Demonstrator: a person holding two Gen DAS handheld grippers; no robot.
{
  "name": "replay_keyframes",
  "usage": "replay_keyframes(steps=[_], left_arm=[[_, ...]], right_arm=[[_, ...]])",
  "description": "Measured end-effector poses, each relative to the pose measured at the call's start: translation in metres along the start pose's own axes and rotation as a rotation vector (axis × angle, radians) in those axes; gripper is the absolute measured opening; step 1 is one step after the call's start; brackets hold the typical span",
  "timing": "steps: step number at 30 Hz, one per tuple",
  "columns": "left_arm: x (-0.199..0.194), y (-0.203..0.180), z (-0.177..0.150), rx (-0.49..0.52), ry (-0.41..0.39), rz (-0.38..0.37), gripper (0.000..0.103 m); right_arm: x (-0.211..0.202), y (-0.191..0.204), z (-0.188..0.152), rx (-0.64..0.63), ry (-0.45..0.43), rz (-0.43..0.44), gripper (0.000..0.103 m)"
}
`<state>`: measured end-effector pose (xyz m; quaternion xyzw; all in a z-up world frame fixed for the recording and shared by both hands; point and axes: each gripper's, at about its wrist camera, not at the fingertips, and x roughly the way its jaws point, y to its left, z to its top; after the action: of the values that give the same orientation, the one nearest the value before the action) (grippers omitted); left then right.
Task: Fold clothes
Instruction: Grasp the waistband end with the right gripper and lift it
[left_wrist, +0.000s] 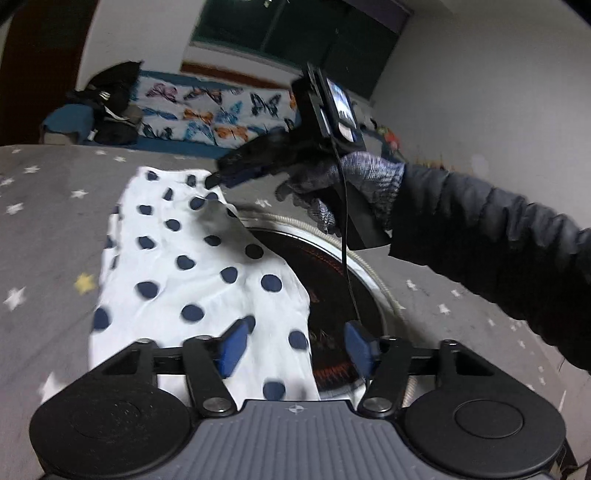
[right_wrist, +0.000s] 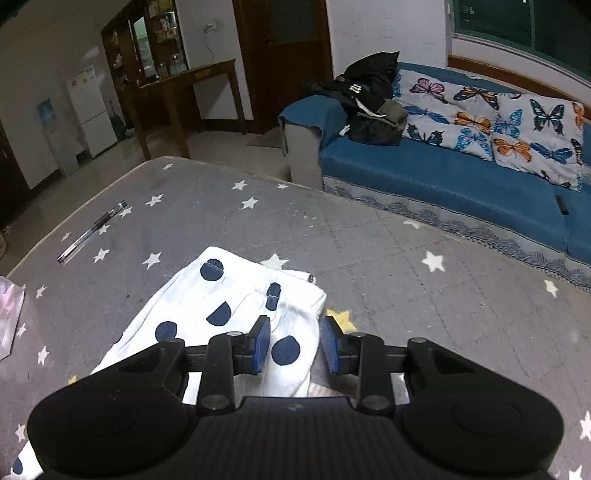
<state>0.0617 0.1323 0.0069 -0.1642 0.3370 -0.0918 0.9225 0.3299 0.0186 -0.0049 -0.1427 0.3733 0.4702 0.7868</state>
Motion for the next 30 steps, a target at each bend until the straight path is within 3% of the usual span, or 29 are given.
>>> replay_keyframes(steps=[1, 7, 16, 19, 20, 22, 24, 27, 30], left_arm=[[0.009, 0.001, 0.003, -0.006, 0.010, -0.005, 0.043], [0.043, 0.006, 0.000, -0.024, 0.078, -0.037, 0.028], [0.043, 0.000, -0.011, -0.002, 0.102, -0.068, 0.028], [0.034, 0.000, -0.010, -0.003, 0.084, -0.061, 0.033], [0.030, -0.001, -0.010, -0.001, 0.076, -0.057, 0.035], [0.022, 0.001, -0.007, -0.004, 0.047, -0.041, 0.047], [0.011, 0.006, -0.008, -0.017, 0.025, -0.020, 0.048], [-0.005, 0.015, -0.008, -0.040, -0.007, 0.018, 0.054], [-0.022, 0.028, -0.009, -0.076, -0.040, 0.059, 0.056]], right_arm=[[0.002, 0.000, 0.000, -0.002, -0.002, 0.003, 0.023], [0.010, 0.003, 0.000, -0.034, -0.013, 0.015, 0.017], [0.032, 0.003, 0.002, -0.040, 0.006, -0.031, 0.017], [0.026, 0.002, 0.002, -0.036, -0.011, -0.027, 0.020], [0.023, 0.000, 0.002, -0.029, -0.023, -0.020, 0.022], [0.020, -0.003, 0.003, -0.005, -0.035, 0.000, 0.046], [0.021, -0.004, 0.004, 0.004, -0.046, 0.008, 0.055], [0.029, -0.006, 0.005, 0.020, -0.044, 0.030, 0.056], [0.040, -0.006, 0.004, 0.033, -0.046, 0.062, 0.065]])
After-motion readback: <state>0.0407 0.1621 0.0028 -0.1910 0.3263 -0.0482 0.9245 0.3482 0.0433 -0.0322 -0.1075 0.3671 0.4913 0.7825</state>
